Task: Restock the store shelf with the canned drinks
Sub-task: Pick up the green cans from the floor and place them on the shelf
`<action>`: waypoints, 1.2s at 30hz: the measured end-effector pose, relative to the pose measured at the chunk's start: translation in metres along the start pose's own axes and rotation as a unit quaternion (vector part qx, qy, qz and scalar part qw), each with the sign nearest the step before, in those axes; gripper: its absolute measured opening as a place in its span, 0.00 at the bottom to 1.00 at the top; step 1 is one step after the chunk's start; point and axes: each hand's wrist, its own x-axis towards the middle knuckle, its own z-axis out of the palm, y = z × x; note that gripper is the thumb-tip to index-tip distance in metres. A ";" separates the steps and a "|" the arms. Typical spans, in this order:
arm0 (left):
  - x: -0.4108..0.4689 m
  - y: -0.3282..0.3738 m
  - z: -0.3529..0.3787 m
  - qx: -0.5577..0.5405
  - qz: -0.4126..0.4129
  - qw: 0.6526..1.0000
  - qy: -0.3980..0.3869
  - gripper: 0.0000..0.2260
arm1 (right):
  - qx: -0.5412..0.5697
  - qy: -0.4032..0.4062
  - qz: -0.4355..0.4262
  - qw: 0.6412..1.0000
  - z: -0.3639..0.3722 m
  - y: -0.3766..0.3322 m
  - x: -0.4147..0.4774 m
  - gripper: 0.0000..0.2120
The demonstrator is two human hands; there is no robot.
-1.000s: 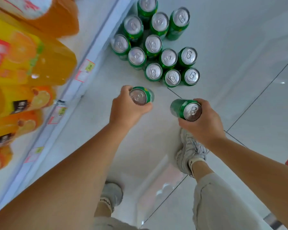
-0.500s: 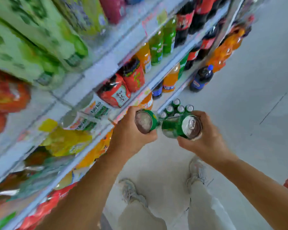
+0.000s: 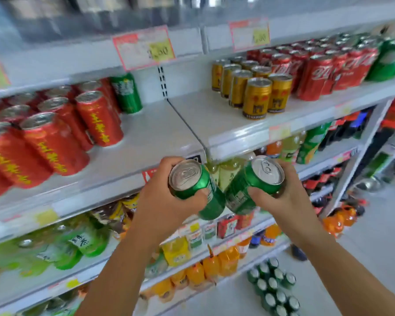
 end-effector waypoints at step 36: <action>0.031 -0.007 -0.118 -0.010 -0.012 0.947 0.321 0.19 | -0.133 -0.242 -0.131 0.952 0.178 -0.069 0.211 0.38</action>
